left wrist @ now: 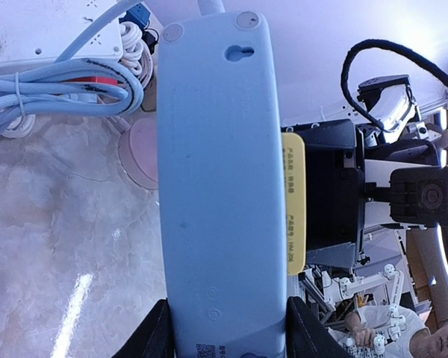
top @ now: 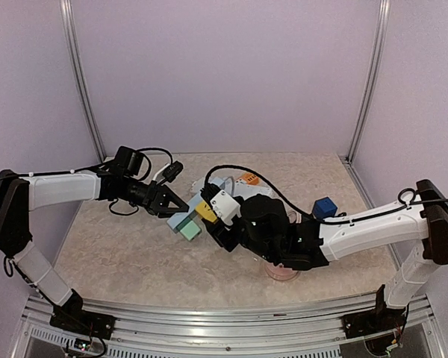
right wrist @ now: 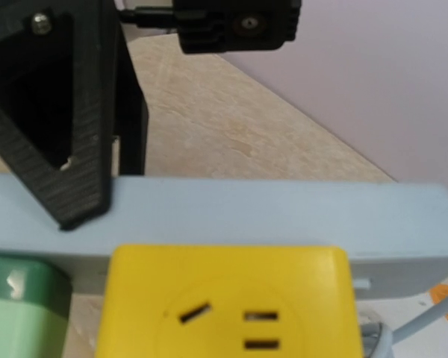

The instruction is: Pull the plug off the socket

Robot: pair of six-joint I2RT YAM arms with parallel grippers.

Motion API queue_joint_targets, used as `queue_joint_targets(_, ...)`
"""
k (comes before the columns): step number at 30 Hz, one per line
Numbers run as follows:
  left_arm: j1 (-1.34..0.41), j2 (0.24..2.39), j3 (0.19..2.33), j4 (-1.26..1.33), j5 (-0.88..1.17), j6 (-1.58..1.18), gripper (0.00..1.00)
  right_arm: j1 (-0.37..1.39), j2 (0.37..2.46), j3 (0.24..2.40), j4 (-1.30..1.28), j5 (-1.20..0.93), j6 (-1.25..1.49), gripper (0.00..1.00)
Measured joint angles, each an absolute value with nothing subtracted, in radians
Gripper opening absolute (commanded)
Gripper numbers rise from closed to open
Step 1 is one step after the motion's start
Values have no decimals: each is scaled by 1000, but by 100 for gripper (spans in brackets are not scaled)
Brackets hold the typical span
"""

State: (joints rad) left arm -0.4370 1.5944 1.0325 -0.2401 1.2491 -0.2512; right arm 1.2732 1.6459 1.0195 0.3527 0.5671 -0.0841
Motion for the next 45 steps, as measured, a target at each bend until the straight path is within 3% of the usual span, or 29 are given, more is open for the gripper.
queue_joint_targets(8,-439,1594,1033,-282,1221,-273,16,1162,1604,968,367,257,-50,0)
queue_joint_targets(12,-439,1594,1033,-295,1220,-284,16,1143,1602,967,366,204,-44,0)
queue_joint_targets(24,-434,1594,1033,-299,1220,-296,15,1150,1603,964,368,221,-7,0)
queue_joint_targets(36,-425,1592,1032,-276,1222,-263,15,1237,1657,1009,369,487,-91,0)
queue_joint_targets(45,-422,1592,1032,-265,1218,-258,15,1223,1655,1007,379,450,-92,0)
